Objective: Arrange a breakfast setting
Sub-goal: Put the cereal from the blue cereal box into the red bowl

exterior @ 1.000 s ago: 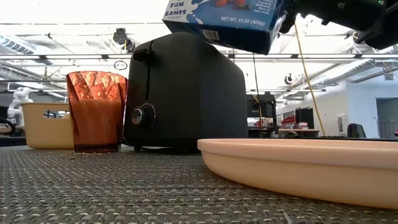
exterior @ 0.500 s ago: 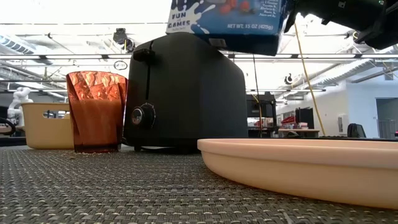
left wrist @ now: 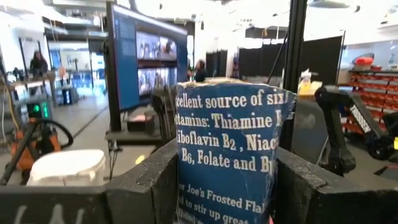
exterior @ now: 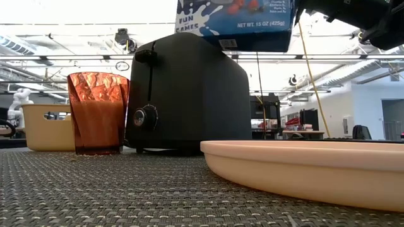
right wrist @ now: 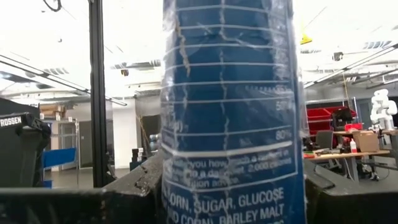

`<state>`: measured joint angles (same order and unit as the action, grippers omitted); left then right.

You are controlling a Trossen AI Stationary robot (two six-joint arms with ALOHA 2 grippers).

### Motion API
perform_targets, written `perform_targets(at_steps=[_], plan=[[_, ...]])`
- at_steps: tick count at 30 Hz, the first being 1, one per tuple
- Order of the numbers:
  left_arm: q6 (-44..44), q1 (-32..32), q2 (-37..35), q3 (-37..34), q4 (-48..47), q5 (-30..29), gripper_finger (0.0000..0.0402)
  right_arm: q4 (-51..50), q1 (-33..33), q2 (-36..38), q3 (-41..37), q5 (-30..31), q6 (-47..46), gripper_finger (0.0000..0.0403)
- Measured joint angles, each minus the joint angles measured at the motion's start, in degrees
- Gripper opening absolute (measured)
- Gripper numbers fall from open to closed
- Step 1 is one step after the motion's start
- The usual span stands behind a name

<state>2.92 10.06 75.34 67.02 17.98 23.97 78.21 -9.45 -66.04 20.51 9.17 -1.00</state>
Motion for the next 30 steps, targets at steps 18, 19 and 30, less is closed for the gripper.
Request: perform_targets(at_steps=[18, 19, 30], plan=[[-0.7, 1.4, -6.9, 0.0, -8.6, 0.0, 0.0195, 0.4, 0.0, 0.0, 0.0, -0.2, 0.2, 0.0141], [-1.2, 1.6, -8.0, 0.0, -10.6, 0.0, 0.0195, 0.7, 0.0, 0.0, 0.0, -0.4, 0.2, 0.0141], [-2.8, 3.6, -20.9, -0.1, -32.8, -0.2, 0.0195, 3.9, 0.0, 0.0, 0.0, -0.4, 0.2, 0.0126]])
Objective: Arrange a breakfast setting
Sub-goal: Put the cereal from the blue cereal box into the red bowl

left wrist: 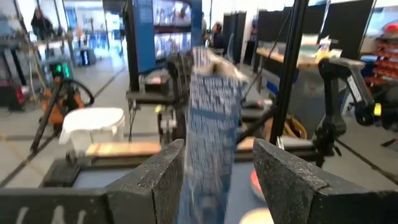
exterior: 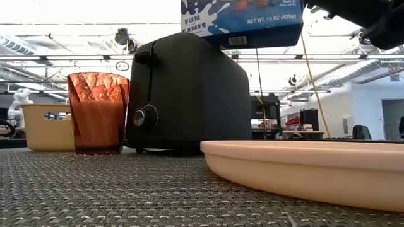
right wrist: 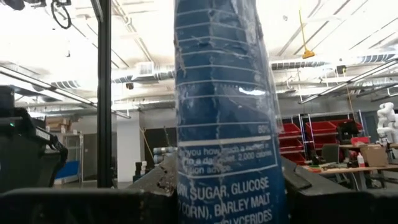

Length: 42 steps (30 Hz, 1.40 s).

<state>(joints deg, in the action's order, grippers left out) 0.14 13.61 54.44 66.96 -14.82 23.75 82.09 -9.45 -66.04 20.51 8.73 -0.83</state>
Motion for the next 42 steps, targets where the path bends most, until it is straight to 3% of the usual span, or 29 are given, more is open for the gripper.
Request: perform_targets(at_steps=[6, 12, 26, 32, 42], plan=[[0.1, -0.2, -4.2, 0.0, -11.7, -2.4, 0.0195, 1.8, 0.0, 0.0, 0.0, 0.1, 0.0, 0.0125], [0.4, -2.5, -3.9, -0.4, -18.2, -3.1, 0.0195, 5.4, 0.0, 0.0, 0.0, 0.2, 0.0, 0.0125], [3.5, -4.4, -3.7, -14.5, -7.3, -3.4, 0.0195, 6.4, 0.0, 0.0, 0.0, 0.2, 0.6, 0.0118], [6.0, -4.4, -3.8, -17.5, -6.3, -3.4, 0.0195, 6.4, 0.0, 0.0, 0.0, 0.2, 0.6, 0.0090], [8.0, -4.7, -3.7, -22.6, 3.2, -3.4, 0.0195, 7.7, 0.0, 1.3, -0.1, 0.4, 0.8, 0.0090]])
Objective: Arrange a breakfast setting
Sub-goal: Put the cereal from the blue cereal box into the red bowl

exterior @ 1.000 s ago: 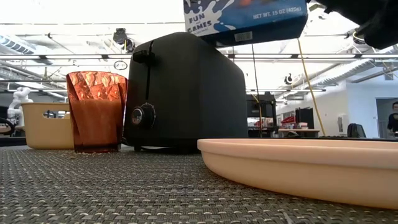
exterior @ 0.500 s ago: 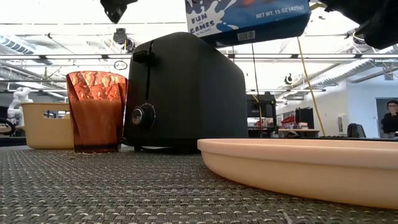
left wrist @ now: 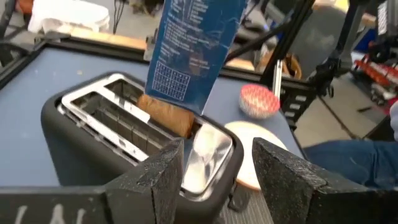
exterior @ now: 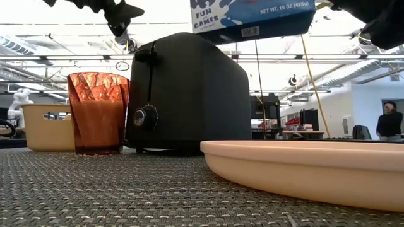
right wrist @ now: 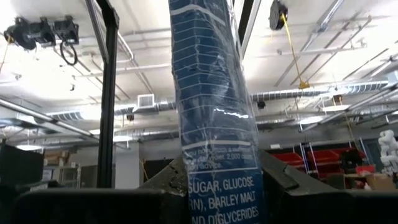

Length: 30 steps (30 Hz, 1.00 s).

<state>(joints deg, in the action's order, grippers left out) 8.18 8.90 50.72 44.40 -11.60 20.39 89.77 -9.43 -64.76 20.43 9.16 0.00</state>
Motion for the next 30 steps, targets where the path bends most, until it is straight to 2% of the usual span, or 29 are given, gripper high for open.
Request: perform_targets(at_steps=[13, 22, 25, 30], plan=[[1.3, -2.6, 2.1, -6.9, 28.0, 0.0, 0.0195, 0.1, 0.0, 9.0, 0.1, -0.1, 4.0, 0.0090], [0.9, -3.4, 13.5, -7.3, 50.3, 0.0, 0.0196, 0.2, 0.0, 13.9, 0.2, -0.3, 6.6, 0.0087], [-1.7, -3.4, 17.8, -7.3, 55.8, 0.0, 0.0197, 0.2, 0.0, 14.7, 0.2, -0.4, 6.9, 0.0088], [-4.1, -3.4, 22.8, -7.3, 62.5, 0.0, 0.0234, 0.2, 0.0, 15.3, 0.2, -1.8, 7.0, 0.0088]])
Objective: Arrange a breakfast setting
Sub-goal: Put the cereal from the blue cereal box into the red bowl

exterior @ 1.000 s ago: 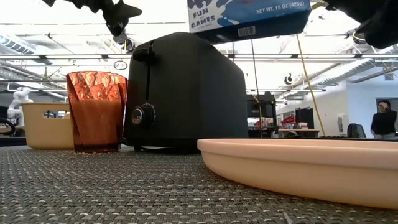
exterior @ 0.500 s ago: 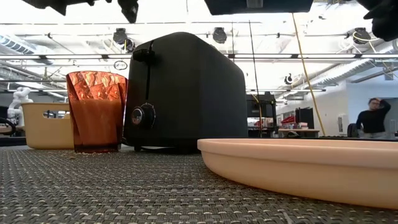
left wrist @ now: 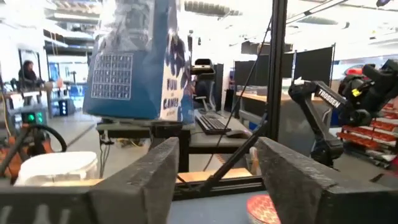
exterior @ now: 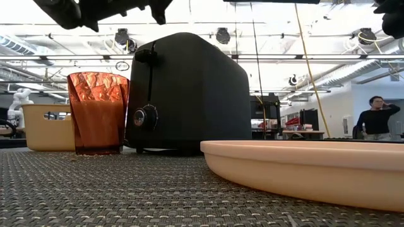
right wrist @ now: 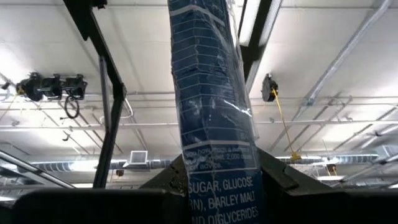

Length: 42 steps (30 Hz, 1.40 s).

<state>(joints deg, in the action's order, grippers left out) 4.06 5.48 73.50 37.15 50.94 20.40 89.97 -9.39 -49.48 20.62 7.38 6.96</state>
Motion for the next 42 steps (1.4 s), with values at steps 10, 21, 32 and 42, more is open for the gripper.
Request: perform_targets(at_steps=[10, 21, 32, 42], plan=[[-0.9, 0.0, 6.0, 0.1, 3.4, -10.4, 0.0373, 0.0, 0.0, 0.2, 0.0, -0.2, 1.5, 0.0088], [-0.5, -0.7, 20.5, 13.2, 3.2, -10.6, 0.0395, 0.0, 0.0, 0.2, 0.0, -0.2, 1.7, 0.0088], [1.0, -2.0, 30.0, 25.3, 2.8, -10.5, 0.0395, 0.0, 0.0, 0.2, 0.0, -2.2, 1.7, 0.0088], [-4.1, -3.0, 31.4, 31.8, 2.7, -10.6, 0.0395, 0.2, -0.1, 0.3, 0.2, -3.5, 1.6, 0.0088]])
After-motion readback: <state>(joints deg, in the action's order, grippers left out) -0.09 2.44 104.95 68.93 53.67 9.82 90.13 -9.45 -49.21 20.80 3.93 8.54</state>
